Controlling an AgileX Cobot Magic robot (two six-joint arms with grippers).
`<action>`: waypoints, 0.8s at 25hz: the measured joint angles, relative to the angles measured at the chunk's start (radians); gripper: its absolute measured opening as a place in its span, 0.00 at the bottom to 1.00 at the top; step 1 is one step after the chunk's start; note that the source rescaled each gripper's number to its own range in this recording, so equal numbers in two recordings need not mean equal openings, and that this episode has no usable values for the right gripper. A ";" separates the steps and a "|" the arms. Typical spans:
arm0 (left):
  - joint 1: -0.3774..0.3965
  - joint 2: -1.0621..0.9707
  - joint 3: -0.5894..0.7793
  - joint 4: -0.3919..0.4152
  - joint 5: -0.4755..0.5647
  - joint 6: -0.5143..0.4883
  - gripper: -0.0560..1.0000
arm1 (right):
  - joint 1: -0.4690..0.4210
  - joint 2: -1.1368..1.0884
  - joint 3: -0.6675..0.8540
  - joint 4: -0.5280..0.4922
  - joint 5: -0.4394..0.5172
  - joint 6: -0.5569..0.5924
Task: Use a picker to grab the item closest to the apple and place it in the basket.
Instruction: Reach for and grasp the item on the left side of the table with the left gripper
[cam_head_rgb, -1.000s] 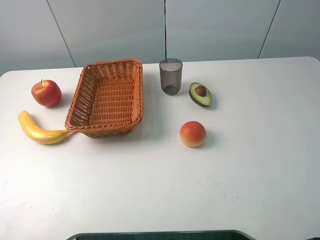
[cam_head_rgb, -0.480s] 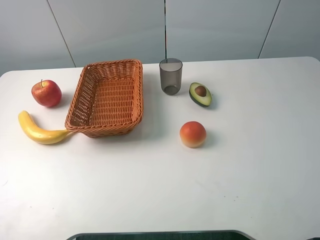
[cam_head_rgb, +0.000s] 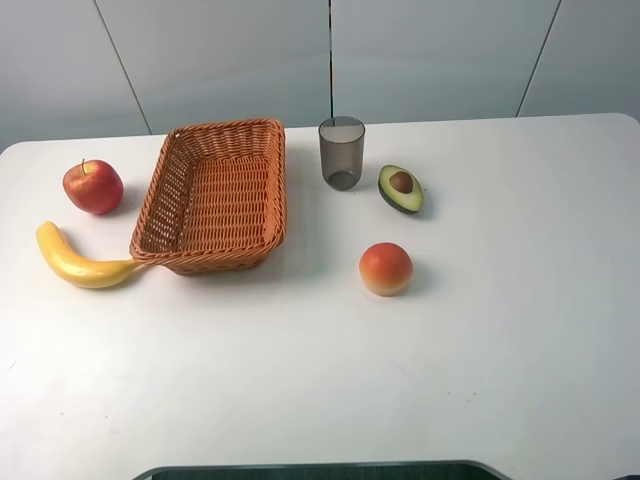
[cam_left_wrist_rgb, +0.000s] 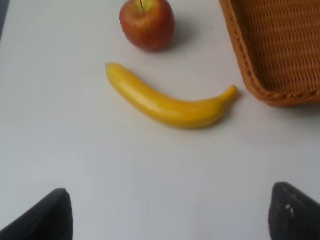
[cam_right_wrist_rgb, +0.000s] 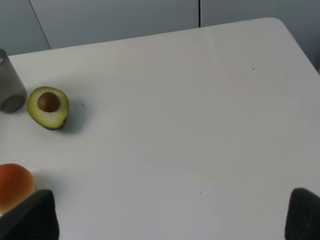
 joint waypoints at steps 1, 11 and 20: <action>0.000 0.063 -0.005 0.009 -0.008 -0.009 1.00 | 0.000 0.000 0.000 0.000 0.000 0.000; 0.000 0.628 -0.042 0.104 -0.209 -0.260 1.00 | 0.000 0.000 0.000 0.000 0.000 0.000; 0.000 0.888 -0.042 0.111 -0.383 -0.504 1.00 | 0.000 0.000 0.000 0.000 0.000 0.000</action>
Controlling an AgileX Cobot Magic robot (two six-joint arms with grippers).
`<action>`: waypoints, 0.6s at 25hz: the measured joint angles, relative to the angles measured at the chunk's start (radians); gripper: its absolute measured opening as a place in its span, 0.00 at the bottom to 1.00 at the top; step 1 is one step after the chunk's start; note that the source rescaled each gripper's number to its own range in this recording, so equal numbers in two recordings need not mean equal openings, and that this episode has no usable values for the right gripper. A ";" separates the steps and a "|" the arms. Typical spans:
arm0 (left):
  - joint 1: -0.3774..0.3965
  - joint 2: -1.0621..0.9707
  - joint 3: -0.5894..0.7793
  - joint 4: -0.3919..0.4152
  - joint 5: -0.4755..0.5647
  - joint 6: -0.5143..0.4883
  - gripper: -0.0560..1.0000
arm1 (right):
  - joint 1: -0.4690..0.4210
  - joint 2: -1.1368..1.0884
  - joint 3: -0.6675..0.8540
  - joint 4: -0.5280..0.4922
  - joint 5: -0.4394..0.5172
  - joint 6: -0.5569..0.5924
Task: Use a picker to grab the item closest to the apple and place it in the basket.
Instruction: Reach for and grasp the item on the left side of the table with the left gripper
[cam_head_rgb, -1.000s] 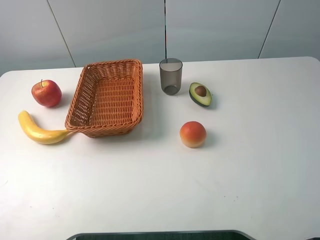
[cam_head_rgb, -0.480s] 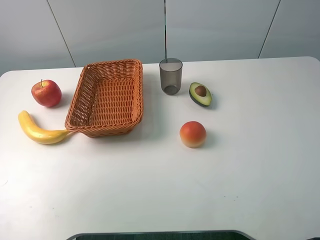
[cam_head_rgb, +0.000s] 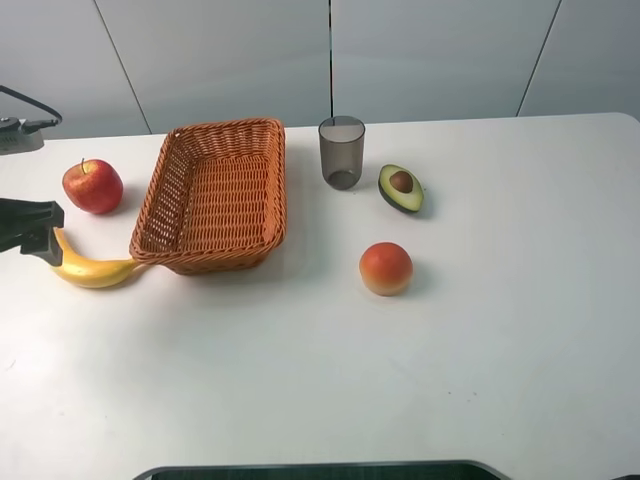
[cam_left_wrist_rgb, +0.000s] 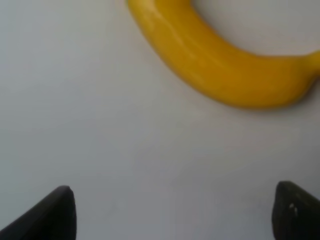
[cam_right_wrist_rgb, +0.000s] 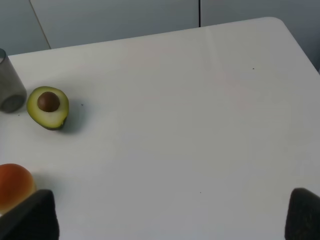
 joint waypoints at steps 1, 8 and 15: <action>0.000 0.005 0.000 0.000 -0.023 -0.023 1.00 | 0.000 0.000 0.000 0.000 0.000 0.000; 0.042 0.016 0.000 0.000 -0.121 -0.195 1.00 | 0.000 0.000 0.000 0.000 0.000 0.000; 0.111 0.034 0.000 -0.035 -0.139 -0.225 1.00 | 0.000 0.000 0.000 0.000 0.000 0.000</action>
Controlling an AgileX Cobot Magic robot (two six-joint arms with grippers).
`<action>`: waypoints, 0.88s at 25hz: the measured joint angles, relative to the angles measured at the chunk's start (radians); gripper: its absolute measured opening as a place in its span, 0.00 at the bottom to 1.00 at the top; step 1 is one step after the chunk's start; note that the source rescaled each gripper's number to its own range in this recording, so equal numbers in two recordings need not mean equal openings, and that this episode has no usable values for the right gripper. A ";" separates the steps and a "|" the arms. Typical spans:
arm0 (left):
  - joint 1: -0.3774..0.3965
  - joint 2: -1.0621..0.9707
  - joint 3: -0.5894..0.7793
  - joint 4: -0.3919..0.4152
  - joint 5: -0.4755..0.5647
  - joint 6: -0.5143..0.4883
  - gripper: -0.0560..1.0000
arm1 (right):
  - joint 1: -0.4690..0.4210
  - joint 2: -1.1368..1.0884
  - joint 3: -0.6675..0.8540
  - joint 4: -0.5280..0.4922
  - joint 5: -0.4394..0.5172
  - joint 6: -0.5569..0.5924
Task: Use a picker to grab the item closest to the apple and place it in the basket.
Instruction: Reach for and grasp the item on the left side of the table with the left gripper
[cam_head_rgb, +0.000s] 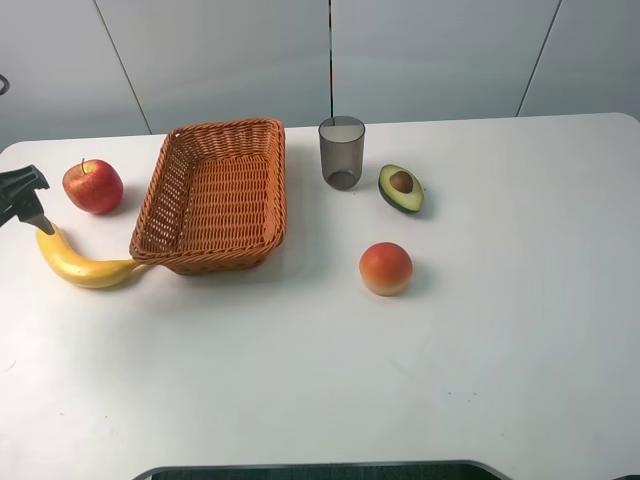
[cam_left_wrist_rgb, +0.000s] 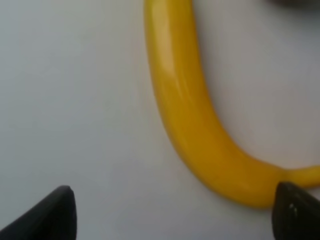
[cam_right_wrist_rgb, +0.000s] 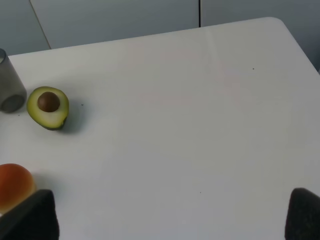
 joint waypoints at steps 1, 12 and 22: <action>0.002 0.014 0.000 -0.008 -0.007 0.000 1.00 | 0.000 0.000 0.000 0.000 0.000 0.000; 0.004 0.170 0.000 -0.038 -0.113 -0.020 1.00 | 0.000 0.000 0.000 0.000 0.000 0.000; 0.004 0.253 -0.002 -0.042 -0.183 -0.025 1.00 | 0.000 0.000 0.000 0.000 0.000 0.000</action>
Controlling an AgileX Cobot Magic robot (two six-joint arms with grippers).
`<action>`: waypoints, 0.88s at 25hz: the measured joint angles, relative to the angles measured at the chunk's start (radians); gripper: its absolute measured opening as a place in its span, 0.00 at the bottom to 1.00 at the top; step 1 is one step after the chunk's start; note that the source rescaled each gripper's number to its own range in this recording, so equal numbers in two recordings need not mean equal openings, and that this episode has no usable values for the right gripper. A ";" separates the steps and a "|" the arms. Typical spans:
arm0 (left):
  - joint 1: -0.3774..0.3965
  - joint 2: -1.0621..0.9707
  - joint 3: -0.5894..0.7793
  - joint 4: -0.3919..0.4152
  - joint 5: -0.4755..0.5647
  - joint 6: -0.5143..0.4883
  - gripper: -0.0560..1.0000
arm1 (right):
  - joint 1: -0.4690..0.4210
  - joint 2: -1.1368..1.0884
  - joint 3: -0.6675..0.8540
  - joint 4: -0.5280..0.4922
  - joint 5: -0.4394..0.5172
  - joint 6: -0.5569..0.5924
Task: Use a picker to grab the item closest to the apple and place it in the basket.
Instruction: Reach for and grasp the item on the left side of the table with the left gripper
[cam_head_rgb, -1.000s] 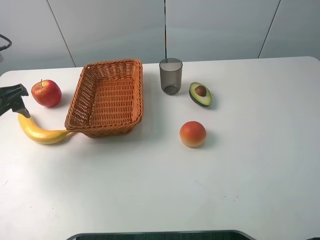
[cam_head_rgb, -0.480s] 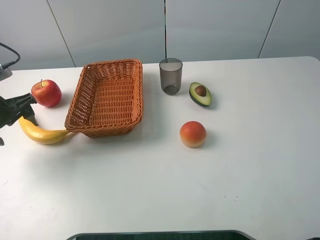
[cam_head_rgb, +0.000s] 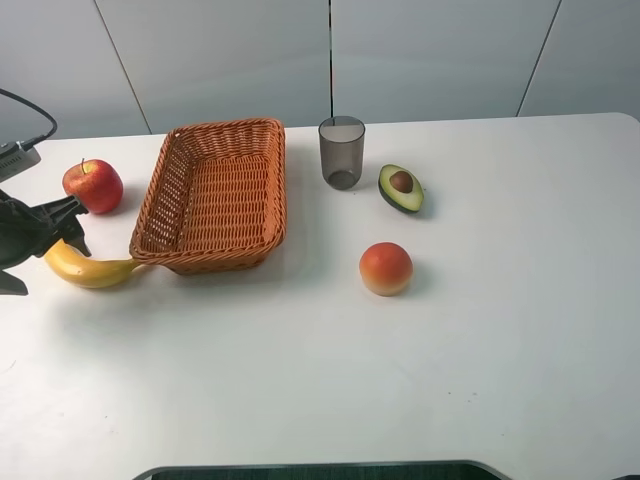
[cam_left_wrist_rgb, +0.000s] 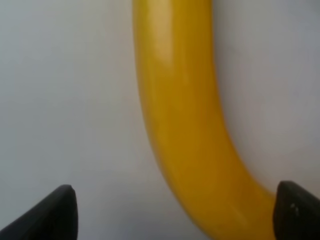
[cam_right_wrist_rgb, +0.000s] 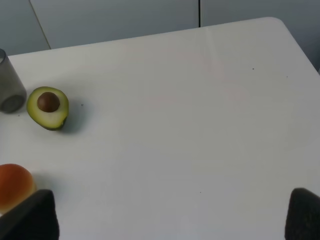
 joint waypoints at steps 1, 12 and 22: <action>0.000 0.007 0.000 0.000 -0.007 0.000 1.00 | 0.000 0.000 0.000 0.000 0.000 0.000; 0.000 0.089 0.000 -0.008 -0.062 0.000 1.00 | 0.000 0.000 0.000 0.000 0.000 0.000; 0.000 0.118 0.000 -0.015 -0.096 0.000 1.00 | 0.000 0.000 0.000 0.000 0.000 0.000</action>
